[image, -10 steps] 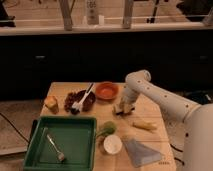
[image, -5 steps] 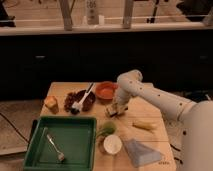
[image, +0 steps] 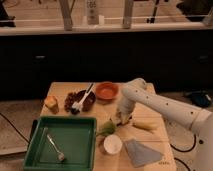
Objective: Wipe table surface with eraser
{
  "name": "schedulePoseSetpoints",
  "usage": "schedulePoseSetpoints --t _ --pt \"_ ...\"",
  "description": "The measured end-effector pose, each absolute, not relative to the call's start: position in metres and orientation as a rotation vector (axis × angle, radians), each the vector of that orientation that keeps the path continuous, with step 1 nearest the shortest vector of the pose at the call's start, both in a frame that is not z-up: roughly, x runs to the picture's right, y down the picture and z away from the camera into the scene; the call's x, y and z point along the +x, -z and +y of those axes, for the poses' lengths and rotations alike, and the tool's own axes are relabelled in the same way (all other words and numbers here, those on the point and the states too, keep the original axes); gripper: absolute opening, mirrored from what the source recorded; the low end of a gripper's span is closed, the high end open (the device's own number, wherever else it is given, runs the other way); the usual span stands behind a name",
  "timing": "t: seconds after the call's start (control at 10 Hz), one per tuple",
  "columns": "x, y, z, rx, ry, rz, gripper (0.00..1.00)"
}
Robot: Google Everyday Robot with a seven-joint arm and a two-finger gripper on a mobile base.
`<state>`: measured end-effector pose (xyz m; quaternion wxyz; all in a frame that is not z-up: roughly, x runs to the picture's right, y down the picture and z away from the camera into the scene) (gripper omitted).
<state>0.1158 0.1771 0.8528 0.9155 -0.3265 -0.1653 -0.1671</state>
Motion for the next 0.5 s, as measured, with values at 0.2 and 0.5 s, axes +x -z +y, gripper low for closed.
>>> schedulePoseSetpoints --t 0.2,0.5 --pt "0.144 -0.858 0.176 -0.678 0.3 -0.309 0.0" --pt "0.152 -0.88 0.153 -0.666 0.259 -0.278 0.0"
